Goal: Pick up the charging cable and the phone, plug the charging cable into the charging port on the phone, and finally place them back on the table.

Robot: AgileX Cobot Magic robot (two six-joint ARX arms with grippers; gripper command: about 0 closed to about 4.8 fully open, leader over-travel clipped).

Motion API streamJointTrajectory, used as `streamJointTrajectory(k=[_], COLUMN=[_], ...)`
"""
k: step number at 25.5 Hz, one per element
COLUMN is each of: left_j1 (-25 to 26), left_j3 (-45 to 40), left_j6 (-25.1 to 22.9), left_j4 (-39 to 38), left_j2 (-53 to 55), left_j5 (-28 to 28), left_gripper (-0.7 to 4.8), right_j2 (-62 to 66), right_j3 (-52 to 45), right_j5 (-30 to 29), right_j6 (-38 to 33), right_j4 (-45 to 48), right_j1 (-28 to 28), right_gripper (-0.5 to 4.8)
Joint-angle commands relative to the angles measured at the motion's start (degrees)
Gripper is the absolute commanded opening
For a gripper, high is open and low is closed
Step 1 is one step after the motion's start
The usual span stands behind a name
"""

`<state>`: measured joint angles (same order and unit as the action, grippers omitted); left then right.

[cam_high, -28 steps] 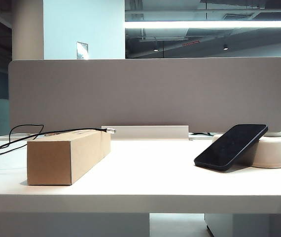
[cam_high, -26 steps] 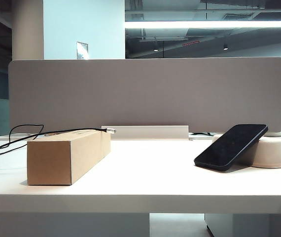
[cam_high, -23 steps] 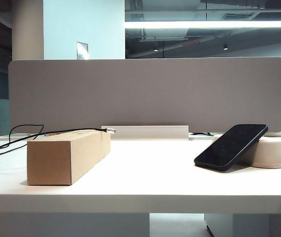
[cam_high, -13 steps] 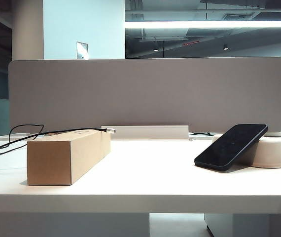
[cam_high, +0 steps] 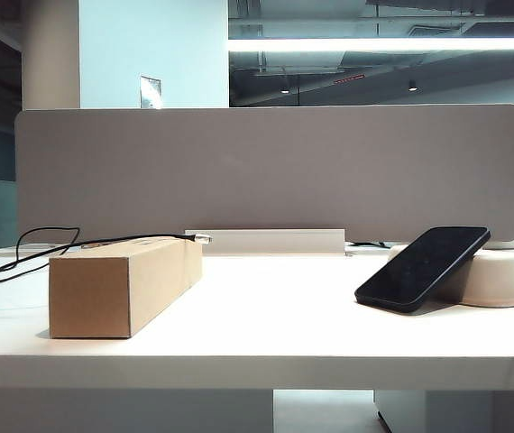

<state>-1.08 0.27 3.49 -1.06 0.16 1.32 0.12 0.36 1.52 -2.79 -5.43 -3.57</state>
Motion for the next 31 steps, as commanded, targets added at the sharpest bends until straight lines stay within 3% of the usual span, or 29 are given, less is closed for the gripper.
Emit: streamJointTrajectory(k=[1,15,26,31], left_j1=[-0.02,-0.02,-0.02,-0.02], left_j3=[0.28,3.32,5.53,6.14], left_j6=[-0.02,-0.39,-0.50,-0.50], left_j4=[0.79,1.14,0.92,0.76], left_j2=[0.07,0.11,0.13,0.44], left_j5=[0.28,2.45,2.56,2.56], left_gripper=[-0.06,-0.06,-0.06,-0.06], right_j2=[-0.13,1.42,19.56,28.11], right_j3=[-0.07,6.64,16.15,19.89], right_j5=[-1.53,-1.49,-1.95,-6.82], right_j6=[-0.28,-4.74,-4.72,-4.79], right_j4=[1.18,-0.96,-1.44,-0.90], right_j1=[-0.13,-2.84,-2.84,-2.84], right_gripper=[-0.06,-0.06,-0.06,-0.06])
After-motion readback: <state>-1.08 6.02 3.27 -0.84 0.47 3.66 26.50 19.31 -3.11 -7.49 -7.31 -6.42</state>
